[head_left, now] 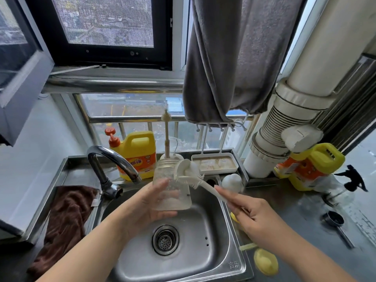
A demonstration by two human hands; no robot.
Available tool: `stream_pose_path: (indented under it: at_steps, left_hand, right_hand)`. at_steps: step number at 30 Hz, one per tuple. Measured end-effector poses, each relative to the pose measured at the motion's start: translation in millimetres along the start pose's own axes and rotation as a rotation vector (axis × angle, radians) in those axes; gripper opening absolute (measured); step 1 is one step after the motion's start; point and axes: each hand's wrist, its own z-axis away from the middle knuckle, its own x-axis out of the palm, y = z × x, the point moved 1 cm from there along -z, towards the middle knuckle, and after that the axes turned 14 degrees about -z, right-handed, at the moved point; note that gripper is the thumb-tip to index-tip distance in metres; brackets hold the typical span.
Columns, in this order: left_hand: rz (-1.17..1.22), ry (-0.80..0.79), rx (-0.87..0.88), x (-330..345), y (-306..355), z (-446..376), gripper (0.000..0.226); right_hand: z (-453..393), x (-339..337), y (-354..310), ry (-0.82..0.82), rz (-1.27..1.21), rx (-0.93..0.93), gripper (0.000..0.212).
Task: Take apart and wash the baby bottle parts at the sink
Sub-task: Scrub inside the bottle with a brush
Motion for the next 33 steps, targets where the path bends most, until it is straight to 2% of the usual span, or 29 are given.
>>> stream_pose_path:
  at_steps: [4, 7, 9, 14, 18, 21, 25, 29, 33]
  left_hand:
    - [-0.126, -0.041, 0.046, 5.3, 2.0, 0.9, 0.074]
    - [-0.135, -0.041, 0.055, 5.3, 5.0, 0.0, 0.069]
    - [-0.13, -0.05, 0.07, 3.8, 9.5, 0.8, 0.069]
    - [0.023, -0.098, 0.094, -3.6, 16.4, 3.9, 0.098]
    - [0.013, -0.145, 0.078, 4.2, 15.6, 1.8, 0.096]
    - [0.02, -0.128, 0.061, 6.2, 15.9, -2.8, 0.103]
    - [0.153, -0.12, -0.025, -4.6, 13.6, -14.3, 0.092]
    - [0.14, -0.166, 0.011, -2.7, 8.5, -5.4, 0.079]
    - [0.183, -0.254, 0.07, -1.6, 16.1, -0.6, 0.077]
  right_hand:
    - [-6.6, -7.6, -10.9, -0.017, 0.113, -0.033, 0.056]
    - [-13.8, -12.8, -18.9, -0.01, 0.174, -0.066, 0.063]
    - [-15.6, -17.3, -19.8, -0.01, 0.178, -0.058, 0.065]
    - [-10.1, -29.5, -5.5, 0.021, 0.047, 0.022, 0.06]
    - [-19.6, -21.7, -19.2, -0.001, -0.048, -0.026, 0.057]
    - [-23.7, -19.8, -21.7, 0.004, -0.032, -0.019, 0.056]
    - [-16.0, -30.1, -6.8, 0.001, -0.008, 0.021, 0.054]
    - [-18.0, -28.7, -18.5, -0.006, -0.041, -0.003, 0.055]
    - [-21.0, -30.7, -15.9, -0.004, -0.018, -0.004, 0.057]
